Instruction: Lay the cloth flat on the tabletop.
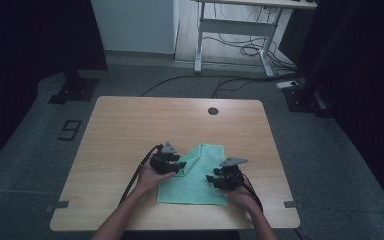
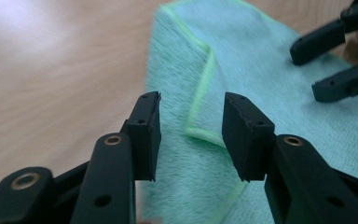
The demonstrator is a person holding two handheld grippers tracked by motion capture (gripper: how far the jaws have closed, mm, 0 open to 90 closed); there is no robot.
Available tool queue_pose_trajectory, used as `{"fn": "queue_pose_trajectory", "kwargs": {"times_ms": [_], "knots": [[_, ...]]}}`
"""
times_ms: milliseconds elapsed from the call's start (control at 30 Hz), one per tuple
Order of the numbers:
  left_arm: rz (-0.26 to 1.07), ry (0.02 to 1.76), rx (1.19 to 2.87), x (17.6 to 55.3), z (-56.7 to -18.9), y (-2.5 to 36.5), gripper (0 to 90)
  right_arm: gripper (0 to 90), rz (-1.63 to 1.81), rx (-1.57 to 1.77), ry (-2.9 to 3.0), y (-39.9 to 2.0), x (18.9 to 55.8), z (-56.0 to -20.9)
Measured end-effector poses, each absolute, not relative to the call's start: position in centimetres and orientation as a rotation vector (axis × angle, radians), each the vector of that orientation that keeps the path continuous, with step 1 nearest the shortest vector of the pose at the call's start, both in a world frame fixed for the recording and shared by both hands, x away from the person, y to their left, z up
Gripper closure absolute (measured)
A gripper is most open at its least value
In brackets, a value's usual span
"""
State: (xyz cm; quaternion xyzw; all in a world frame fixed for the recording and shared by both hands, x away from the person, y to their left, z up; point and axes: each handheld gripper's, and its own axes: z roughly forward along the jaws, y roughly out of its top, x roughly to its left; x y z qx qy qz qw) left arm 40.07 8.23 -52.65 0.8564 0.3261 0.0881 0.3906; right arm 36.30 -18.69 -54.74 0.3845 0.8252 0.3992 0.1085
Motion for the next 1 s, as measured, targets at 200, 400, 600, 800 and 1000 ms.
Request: {"fn": "queue_pose_trajectory", "kwargs": {"times_ms": [200, 400, 600, 800, 1000], "knots": [[0.223, 0.826, 2.226, 39.8, -53.6, 6.9, 57.4, 51.0, 1.172, 1.128, 2.425, -18.7, 36.3, -54.7], [0.232, 0.842, 2.190, 39.7, -53.6, 7.1, 83.7, 51.0, 1.170, 1.129, 2.424, -18.6, 36.3, -54.7], [0.294, 0.862, 2.133, 40.0, -52.5, 8.6, 86.8, 50.9, 1.171, 1.131, 2.423, -18.7, 36.2, -54.7], [0.410, 0.988, 2.049, 43.0, -50.4, 12.3, 86.0, 50.5, 1.167, 1.125, 2.424, -18.7, 36.2, -54.7], [0.488, 1.198, 2.049, 45.7, -51.0, 14.6, 62.7, 50.4, 1.179, 1.129, 2.429, -18.9, 36.4, -54.7]]}}
